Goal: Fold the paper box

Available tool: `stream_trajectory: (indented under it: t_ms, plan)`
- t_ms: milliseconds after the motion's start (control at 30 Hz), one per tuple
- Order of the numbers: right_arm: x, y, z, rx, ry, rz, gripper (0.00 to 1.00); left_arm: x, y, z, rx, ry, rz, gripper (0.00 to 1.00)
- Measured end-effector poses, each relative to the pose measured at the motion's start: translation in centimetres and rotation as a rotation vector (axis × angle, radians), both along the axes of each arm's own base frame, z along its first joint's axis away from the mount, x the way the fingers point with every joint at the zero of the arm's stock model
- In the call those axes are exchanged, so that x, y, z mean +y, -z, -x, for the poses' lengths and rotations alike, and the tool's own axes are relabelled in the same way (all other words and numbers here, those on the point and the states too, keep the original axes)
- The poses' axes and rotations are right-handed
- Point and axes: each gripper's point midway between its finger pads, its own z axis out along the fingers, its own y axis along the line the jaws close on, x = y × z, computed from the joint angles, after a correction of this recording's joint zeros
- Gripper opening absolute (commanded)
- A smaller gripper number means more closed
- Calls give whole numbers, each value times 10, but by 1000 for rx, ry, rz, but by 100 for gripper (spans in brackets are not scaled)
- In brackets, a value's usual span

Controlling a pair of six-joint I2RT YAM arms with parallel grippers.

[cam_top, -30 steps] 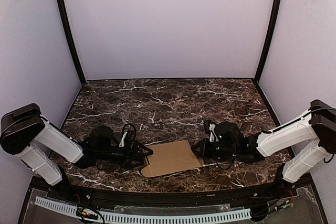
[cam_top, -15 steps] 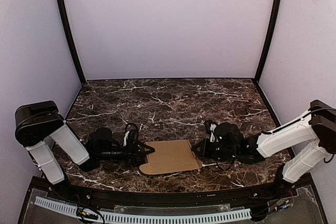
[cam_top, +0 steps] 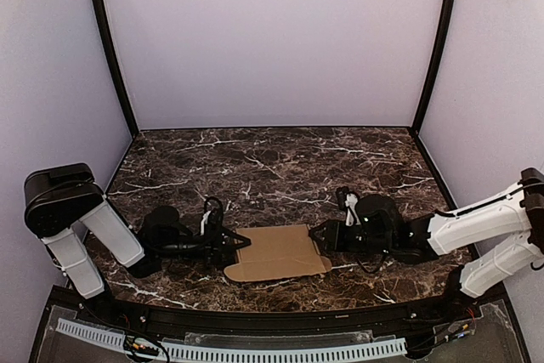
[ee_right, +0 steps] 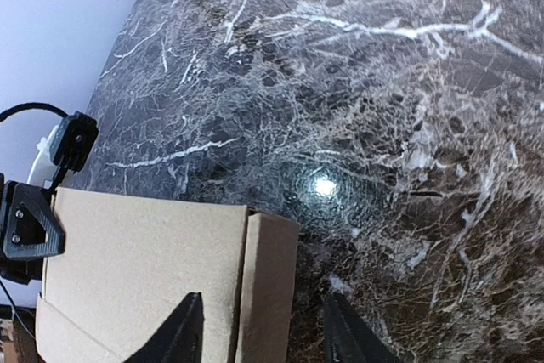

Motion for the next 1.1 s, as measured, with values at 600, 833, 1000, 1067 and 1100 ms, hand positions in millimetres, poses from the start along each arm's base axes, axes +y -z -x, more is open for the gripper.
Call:
stream_trajectory:
  t_ms: [600,833,1000,1067,1100]
  plan:
    - [-4,-130,39,-898,-546,125,98,26,-52,3,23,117,123,0]
    - [-8,-138,64,-1294,-720,241,99,39,-72,5,37,176,160,0]
    - [7,-125,81,-1487,-854,407,99,42,-86,9,53,241,183,0]
    - [12,-123,83,-1571,-886,491,99,46,-92,11,49,260,193,0]
    - [13,-123,83,-1605,-894,528,99,47,-95,13,46,272,197,0]
